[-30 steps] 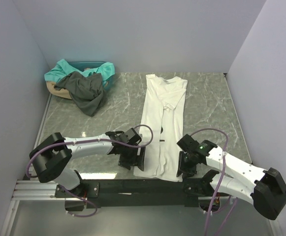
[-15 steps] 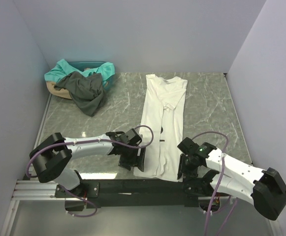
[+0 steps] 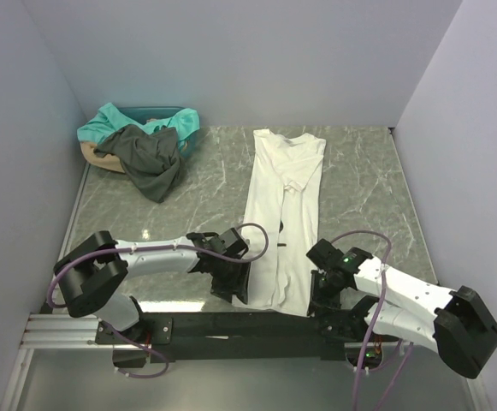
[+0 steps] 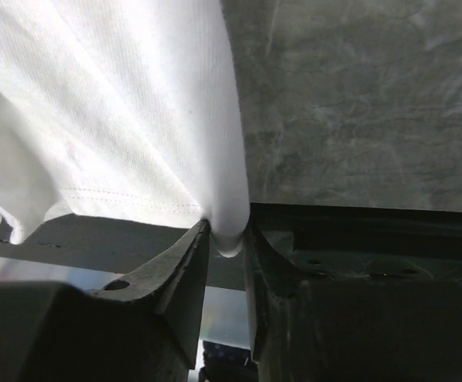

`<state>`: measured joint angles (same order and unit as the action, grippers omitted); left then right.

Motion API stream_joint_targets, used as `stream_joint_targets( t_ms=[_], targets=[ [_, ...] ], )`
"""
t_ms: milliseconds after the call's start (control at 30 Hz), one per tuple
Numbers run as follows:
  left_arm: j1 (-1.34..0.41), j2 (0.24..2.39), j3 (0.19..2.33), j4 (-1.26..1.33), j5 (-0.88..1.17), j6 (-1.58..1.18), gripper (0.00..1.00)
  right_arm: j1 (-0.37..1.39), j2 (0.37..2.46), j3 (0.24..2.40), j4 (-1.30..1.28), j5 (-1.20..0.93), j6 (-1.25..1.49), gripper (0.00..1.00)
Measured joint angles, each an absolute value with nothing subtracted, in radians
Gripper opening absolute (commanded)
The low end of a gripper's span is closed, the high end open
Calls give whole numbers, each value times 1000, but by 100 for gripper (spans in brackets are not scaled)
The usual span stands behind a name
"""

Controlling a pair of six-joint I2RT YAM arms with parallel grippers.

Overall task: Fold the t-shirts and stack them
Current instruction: Fold the tshirt

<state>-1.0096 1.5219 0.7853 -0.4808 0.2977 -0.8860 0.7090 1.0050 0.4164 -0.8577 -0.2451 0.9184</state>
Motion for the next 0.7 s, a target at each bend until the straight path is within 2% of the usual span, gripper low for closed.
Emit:
stream_joint_targets(
  t_ms=[167, 300, 367, 400, 500, 700],
  targets=[
    [-1016, 1523, 772, -477, 309, -899, 43, 709, 1010, 412, -835, -260, 915, 21],
    [-1018, 1543, 772, -474, 310, -903, 23, 709, 1019, 410, -817, -271, 907, 10],
    [-1019, 1557, 772, -474, 308, -904, 19, 709, 1018, 409, -815, -273, 904, 6],
    [-1019, 1562, 772, -474, 308, -903, 14, 709, 1018, 409, -814, -274, 904, 2],
    [-1020, 1568, 772, -473, 309, -903, 0, 709, 1016, 409, -815, -274, 900, 0],
    [-1021, 1580, 791, -485, 305, -892, 0, 709, 1011, 409, -817, -272, 900, 0]
  ],
)
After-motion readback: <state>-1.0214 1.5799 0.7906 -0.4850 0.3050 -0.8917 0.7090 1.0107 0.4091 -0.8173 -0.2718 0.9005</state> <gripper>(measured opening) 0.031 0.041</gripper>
